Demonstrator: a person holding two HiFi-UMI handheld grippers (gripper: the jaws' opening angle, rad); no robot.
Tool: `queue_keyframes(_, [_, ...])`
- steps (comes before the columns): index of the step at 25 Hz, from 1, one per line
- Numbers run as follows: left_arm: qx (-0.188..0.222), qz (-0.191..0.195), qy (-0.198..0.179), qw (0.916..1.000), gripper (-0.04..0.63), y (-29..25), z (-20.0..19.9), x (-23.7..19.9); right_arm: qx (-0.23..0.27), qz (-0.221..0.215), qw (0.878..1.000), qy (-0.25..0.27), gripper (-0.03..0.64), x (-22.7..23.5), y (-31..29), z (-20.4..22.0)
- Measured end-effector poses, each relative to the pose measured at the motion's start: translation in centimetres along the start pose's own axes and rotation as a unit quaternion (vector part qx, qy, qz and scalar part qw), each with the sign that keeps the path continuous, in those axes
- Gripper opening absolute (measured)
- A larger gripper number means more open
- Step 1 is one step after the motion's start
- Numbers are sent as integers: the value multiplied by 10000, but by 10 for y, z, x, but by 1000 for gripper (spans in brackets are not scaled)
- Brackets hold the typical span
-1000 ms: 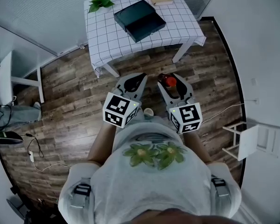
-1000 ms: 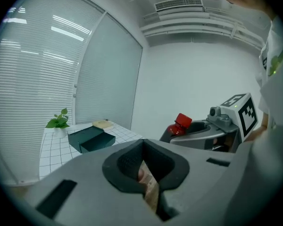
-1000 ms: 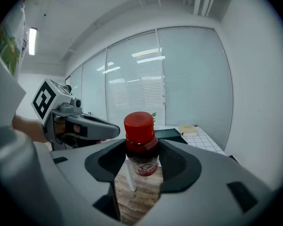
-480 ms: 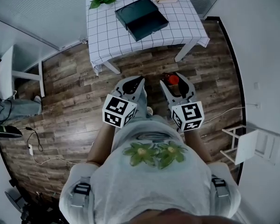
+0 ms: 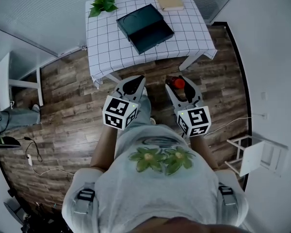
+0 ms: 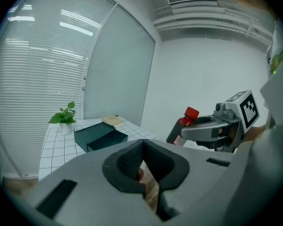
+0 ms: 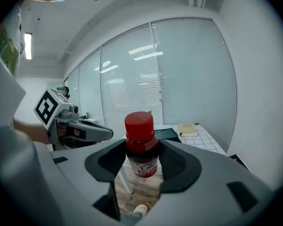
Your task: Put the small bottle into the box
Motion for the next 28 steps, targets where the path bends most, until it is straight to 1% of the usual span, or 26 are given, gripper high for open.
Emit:
queue_keyframes(6, [111, -17, -48, 9999, -2, -27, -35, -39, 31, -49, 9999, 90, 215, 21, -46, -30])
queue_keyframes(11, [39, -23, -19, 10000, -2, -40, -50, -71, 38, -4, 10000, 74, 215, 34, -82, -49])
queue_keyframes(15, [82, -87, 3, 9999, -2, -48, -64, -99, 40, 2, 10000, 88, 215, 41, -112, -62])
queue_keyframes(22, [70, -157, 30, 9998, -2, -59, -79, -143, 49, 14, 10000, 78, 215, 47, -157, -79])
queue_keyframes(28, [31, -125, 47, 9999, -2, -69, -83, -173, 40, 101, 9999, 52, 215, 51, -187, -86])
Point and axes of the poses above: the fingertips, and each gripper's own axes: y backward along the fingers, x to its right, z out of its underside, the point moved 5 cm from there along y, backward along the fingers, and after that the axes turned 12 degrees about z, right-handed, at the moved point
